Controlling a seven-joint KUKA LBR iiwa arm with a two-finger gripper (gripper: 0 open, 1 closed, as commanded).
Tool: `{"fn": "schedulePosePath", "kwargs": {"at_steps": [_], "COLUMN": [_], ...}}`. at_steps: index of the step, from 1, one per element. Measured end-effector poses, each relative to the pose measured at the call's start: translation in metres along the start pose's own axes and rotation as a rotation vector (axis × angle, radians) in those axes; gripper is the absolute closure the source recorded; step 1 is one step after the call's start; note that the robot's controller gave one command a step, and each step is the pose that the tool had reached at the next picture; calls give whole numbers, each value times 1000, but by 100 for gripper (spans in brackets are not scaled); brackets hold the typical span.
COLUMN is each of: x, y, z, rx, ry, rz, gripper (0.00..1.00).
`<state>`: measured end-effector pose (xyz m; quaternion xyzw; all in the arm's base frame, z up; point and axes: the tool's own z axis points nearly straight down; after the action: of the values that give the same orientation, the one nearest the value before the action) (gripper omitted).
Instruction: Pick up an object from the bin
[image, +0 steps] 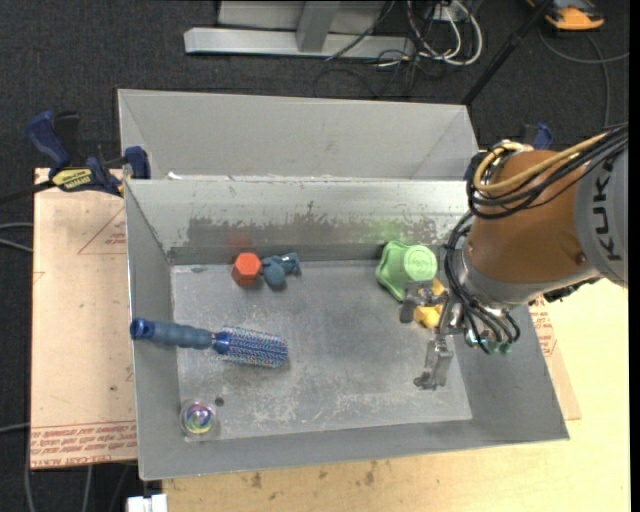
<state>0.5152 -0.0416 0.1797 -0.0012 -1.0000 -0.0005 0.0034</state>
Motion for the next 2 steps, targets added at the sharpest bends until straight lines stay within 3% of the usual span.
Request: {"fn": "schedulePosePath", "kwargs": {"at_steps": [1,2], "x": [20,-68], "y": [45,23], "z": [-40,57], "rx": [0,2], "ry": [-11,-8], "rz": [-274,-483], "gripper": [0,0]}}
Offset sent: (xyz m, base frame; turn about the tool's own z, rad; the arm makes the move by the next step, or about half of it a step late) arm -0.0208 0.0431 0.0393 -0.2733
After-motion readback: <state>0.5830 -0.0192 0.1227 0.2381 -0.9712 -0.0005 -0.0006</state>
